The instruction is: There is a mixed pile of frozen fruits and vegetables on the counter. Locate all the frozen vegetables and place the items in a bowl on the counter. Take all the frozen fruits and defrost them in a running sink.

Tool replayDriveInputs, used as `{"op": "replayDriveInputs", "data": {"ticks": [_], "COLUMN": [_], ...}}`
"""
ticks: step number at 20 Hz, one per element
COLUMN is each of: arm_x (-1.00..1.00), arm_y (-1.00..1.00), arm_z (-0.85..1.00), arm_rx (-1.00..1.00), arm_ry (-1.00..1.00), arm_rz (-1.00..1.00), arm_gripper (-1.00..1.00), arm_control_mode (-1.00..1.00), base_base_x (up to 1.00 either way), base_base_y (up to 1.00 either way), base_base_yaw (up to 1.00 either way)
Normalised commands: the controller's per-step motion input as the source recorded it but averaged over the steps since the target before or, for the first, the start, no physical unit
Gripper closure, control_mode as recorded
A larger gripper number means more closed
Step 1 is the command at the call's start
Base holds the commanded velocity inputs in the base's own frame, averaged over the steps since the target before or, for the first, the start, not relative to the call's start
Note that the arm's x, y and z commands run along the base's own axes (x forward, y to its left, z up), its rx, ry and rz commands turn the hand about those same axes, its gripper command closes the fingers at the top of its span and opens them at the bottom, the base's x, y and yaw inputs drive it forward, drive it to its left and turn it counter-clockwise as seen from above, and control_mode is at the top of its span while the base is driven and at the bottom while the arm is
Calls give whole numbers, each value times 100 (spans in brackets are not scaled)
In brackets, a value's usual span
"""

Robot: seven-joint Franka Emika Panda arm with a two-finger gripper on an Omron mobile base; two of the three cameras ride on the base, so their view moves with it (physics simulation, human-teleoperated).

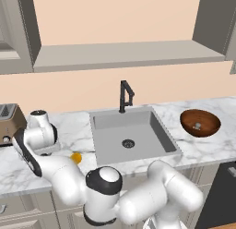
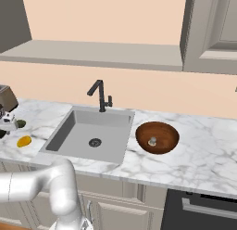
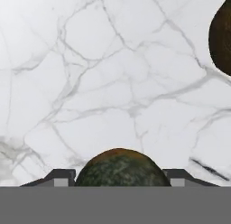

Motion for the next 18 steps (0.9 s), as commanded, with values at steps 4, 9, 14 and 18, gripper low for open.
{"op": "replayDriveInputs", "data": {"ticks": [4,9,14,18], "arm_x": [-12,-15,-19,-18], "arm_y": [-66,-77,-71,-72], "arm_z": [30,41,26,4], "arm_rx": [3,2,4,10], "arm_ry": [-14,-8,-9,-6], "arm_rz": [-11,-10,-12,-12], "arm_gripper": [100,100,100,100], "arm_control_mode": [-100,-100,-100,-100], "base_base_x": [0,0,0,0], "base_base_y": [0,0,0,0], "base_base_yaw": [0,0,0,0]}}
